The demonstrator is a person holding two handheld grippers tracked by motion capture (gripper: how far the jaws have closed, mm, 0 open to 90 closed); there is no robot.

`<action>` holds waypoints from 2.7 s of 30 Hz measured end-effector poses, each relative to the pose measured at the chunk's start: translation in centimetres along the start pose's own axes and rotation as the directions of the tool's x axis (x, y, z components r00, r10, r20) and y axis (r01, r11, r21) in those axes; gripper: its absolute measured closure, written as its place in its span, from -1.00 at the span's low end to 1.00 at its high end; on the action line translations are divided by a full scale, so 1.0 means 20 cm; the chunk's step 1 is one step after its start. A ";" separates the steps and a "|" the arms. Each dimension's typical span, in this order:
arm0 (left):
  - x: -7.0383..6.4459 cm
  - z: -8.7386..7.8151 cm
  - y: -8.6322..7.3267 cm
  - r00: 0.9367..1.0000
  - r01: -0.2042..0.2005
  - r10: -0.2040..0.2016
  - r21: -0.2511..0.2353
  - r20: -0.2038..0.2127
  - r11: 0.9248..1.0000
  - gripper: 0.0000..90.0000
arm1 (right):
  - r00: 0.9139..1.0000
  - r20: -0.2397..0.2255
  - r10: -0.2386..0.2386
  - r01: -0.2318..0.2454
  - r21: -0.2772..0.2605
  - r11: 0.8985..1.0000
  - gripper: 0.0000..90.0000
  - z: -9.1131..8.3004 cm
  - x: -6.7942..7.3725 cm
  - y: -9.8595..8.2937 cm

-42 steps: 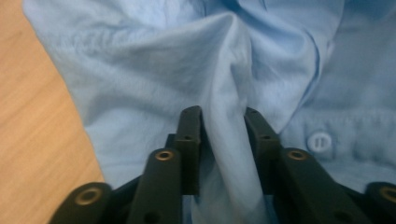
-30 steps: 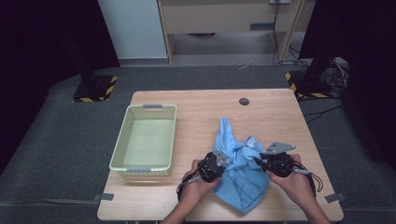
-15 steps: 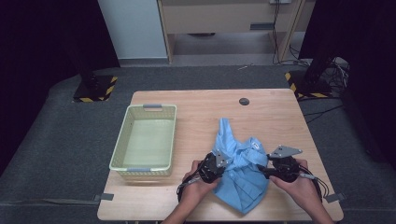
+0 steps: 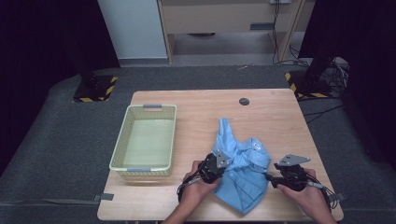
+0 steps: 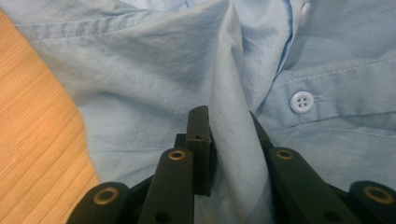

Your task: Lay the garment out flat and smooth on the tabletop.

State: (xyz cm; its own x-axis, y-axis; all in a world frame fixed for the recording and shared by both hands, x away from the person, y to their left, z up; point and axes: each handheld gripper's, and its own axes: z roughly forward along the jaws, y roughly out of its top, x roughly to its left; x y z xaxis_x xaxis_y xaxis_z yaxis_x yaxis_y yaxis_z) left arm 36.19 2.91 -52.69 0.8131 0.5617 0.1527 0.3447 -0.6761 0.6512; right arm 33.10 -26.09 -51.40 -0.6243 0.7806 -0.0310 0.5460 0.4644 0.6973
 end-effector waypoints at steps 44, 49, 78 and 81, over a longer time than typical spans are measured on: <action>0.07 -0.21 0.03 0.995 0.088 -0.092 -0.126 -0.027 0.988 0.84 | 0.995 0.079 -0.068 0.072 -0.051 0.996 0.98 -0.11 -0.05 0.24; 0.10 -0.19 -0.01 0.992 0.119 -0.121 -0.073 -0.020 0.990 0.88 | 0.992 0.106 -0.067 0.072 -0.040 0.997 0.98 -0.13 -0.10 0.27; 0.15 -0.12 0.21 0.992 0.081 -0.091 -0.113 -0.087 0.990 -0.09 | 0.987 0.077 -0.145 0.148 -0.045 0.988 0.98 -0.19 -0.08 0.37; 0.19 -0.05 0.26 0.993 0.082 -0.089 -0.087 -0.083 0.993 -0.07 | 0.987 0.067 -0.143 0.146 -0.044 0.988 0.98 -0.17 -0.09 0.36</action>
State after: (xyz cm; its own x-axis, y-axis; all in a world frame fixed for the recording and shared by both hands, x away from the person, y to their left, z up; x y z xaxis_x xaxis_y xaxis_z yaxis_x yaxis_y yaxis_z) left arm 40.58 1.94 -48.08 0.7375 0.6574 0.1547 0.3684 -0.5835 0.7237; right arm 36.30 -25.53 -43.84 -0.6567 0.7328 -0.1783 0.4242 0.5544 0.7160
